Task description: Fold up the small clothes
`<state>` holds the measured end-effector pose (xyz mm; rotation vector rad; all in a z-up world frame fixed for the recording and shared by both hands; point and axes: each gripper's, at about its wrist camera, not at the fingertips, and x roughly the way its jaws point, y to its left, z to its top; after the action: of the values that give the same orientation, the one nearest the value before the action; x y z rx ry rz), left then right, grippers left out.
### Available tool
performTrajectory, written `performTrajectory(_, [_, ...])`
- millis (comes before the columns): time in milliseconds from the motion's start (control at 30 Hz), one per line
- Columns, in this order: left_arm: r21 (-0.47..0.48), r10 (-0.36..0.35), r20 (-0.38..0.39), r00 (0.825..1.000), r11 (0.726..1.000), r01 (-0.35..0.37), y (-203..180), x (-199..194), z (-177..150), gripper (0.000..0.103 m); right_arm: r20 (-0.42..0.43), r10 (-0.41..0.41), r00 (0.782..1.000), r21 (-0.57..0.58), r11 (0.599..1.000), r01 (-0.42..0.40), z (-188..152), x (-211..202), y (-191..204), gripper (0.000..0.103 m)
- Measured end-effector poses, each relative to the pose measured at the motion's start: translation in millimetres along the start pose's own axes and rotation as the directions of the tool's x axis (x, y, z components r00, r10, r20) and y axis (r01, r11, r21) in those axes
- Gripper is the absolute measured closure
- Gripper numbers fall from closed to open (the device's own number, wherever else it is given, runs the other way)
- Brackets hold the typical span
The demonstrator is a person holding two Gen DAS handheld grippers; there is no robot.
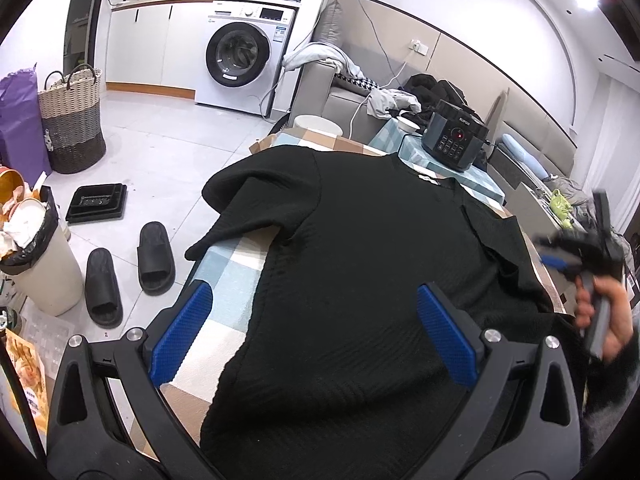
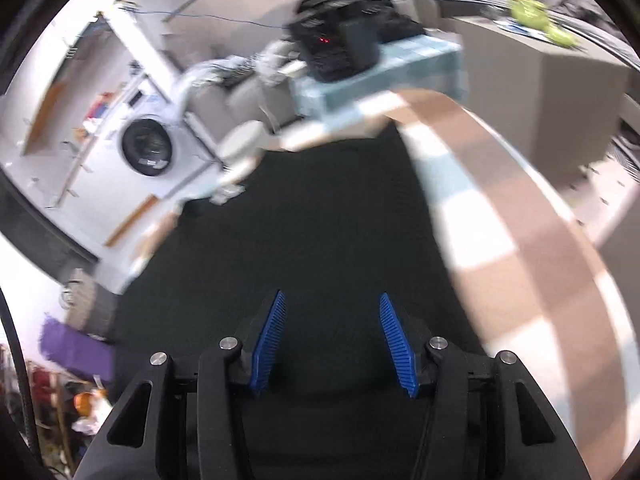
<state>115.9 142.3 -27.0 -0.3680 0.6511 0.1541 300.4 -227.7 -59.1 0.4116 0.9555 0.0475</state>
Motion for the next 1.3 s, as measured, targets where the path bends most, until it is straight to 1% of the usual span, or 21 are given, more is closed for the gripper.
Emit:
performTrajectory(33, [-0.006, 0.009, -0.001, 1.0, 1.0, -0.009, 2, 1, 0, 0.002, -0.033, -0.005, 0.999, -0.007, 1.0, 0.005, -7, 3, -11, 0.053])
performTrajectory(67, [-0.018, 0.024, -0.006, 1.0, 1.0, -0.024, 4, 1, 1, 0.002, -0.073, -0.016, 0.997, -0.016, 1.0, 0.015, -11, 9, -17, 0.062])
performTrajectory(100, [-0.039, 0.029, -0.015, 0.999, 0.999, -0.03, 7, 3, 2, 0.002, -0.107, -0.023, 0.994, -0.022, 1.0, 0.021, -15, 12, -23, 0.066])
performTrajectory(133, [-0.059, 0.025, -0.022, 0.999, 0.998, -0.026, 11, 4, 3, 0.002, -0.114, -0.016, 0.993, -0.01, 1.0, 0.015, -19, 9, -28, 0.067])
performTrajectory(200, [-0.108, 0.013, -0.031, 0.999, 0.994, -0.016, 22, 7, 6, 0.002, -0.085, 0.019, 0.996, 0.0, 1.0, -0.019, -23, -5, -35, 0.066])
performTrajectory(267, [-0.151, 0.011, -0.036, 0.999, 0.988, -0.016, 33, 9, 10, 0.007, -0.051, 0.039, 0.998, -0.008, 0.999, -0.04, -29, -21, -34, 0.064])
performTrajectory(367, [-0.219, 0.018, -0.039, 0.999, 0.975, -0.026, 52, 16, 18, 0.011, -0.021, 0.103, 0.994, -0.026, 0.994, -0.103, -39, -43, -28, 0.061])
performTrajectory(400, [-0.251, 0.004, -0.036, 0.999, 0.968, -0.013, 60, 19, 21, 0.012, -0.016, 0.122, 0.992, -0.037, 0.992, -0.122, -44, -50, -25, 0.061])
performTrajectory(500, [-0.363, -0.029, -0.026, 0.999, 0.931, 0.017, 89, 33, 28, 0.016, -0.01, 0.156, 0.988, -0.046, 0.987, -0.156, -55, -62, -17, 0.06])
performTrajectory(600, [-0.475, -0.087, -0.018, 0.996, 0.877, 0.068, 121, 54, 33, 0.019, -0.021, 0.177, 0.984, -0.029, 0.984, -0.177, -68, -68, -17, 0.059])
performTrajectory(700, [-0.559, -0.098, -0.037, 0.994, 0.827, 0.06, 148, 78, 35, 0.022, -0.036, 0.17, 0.985, -0.027, 0.985, -0.171, -79, -71, -17, 0.059])
performTrajectory(767, [-0.596, -0.11, -0.057, 0.992, 0.801, 0.055, 160, 92, 33, 0.024, -0.042, 0.167, 0.985, -0.022, 0.986, -0.168, -83, -71, -19, 0.059])
performTrajectory(933, [-0.636, -0.142, -0.119, 0.983, 0.771, 0.034, 170, 129, 27, 0.026, -0.033, 0.159, 0.987, -0.017, 0.987, -0.159, -87, -79, -16, 0.059])
performTrajectory(1067, [-0.676, -0.182, -0.16, 0.97, 0.736, 0.026, 173, 159, 20, 0.028, -0.02, 0.161, 0.987, -0.012, 0.987, -0.161, -86, -85, -15, 0.059])
performTrajectory(1100, [-0.693, -0.201, -0.163, 0.966, 0.72, 0.033, 176, 167, 19, 0.029, -0.019, 0.163, 0.987, -0.013, 0.987, -0.163, -86, -86, -15, 0.059])
performTrajectory(1133, [-0.711, -0.219, -0.167, 0.961, 0.702, 0.037, 178, 175, 16, 0.033, -0.021, 0.16, 0.987, -0.012, 0.987, -0.16, -85, -86, -16, 0.059])
performTrajectory(1167, [-0.724, -0.232, -0.17, 0.958, 0.689, 0.038, 179, 179, 14, 0.042, -0.024, 0.159, 0.987, -0.012, 0.987, -0.16, -85, -86, -17, 0.059])
performTrajectory(1200, [-0.739, -0.245, -0.164, 0.956, 0.672, 0.045, 181, 184, 12, 0.048, -0.028, 0.161, 0.987, -0.014, 0.987, -0.161, -85, -86, -17, 0.059])
performTrajectory(1233, [-0.753, -0.246, -0.155, 0.957, 0.656, 0.046, 184, 188, 10, 0.056, -0.028, 0.158, 0.987, -0.017, 0.987, -0.158, -84, -86, -18, 0.059])
performTrajectory(1267, [-0.762, -0.251, -0.139, 0.958, 0.645, 0.058, 185, 188, 9, 0.068, -0.027, 0.154, 0.988, -0.017, 0.988, -0.154, -84, -86, -19, 0.059])
performTrajectory(1300, [-0.767, -0.252, -0.109, 0.961, 0.637, 0.08, 184, 187, 10, 0.075, -0.026, 0.155, 0.988, -0.013, 0.988, -0.155, -84, -86, -21, 0.059])
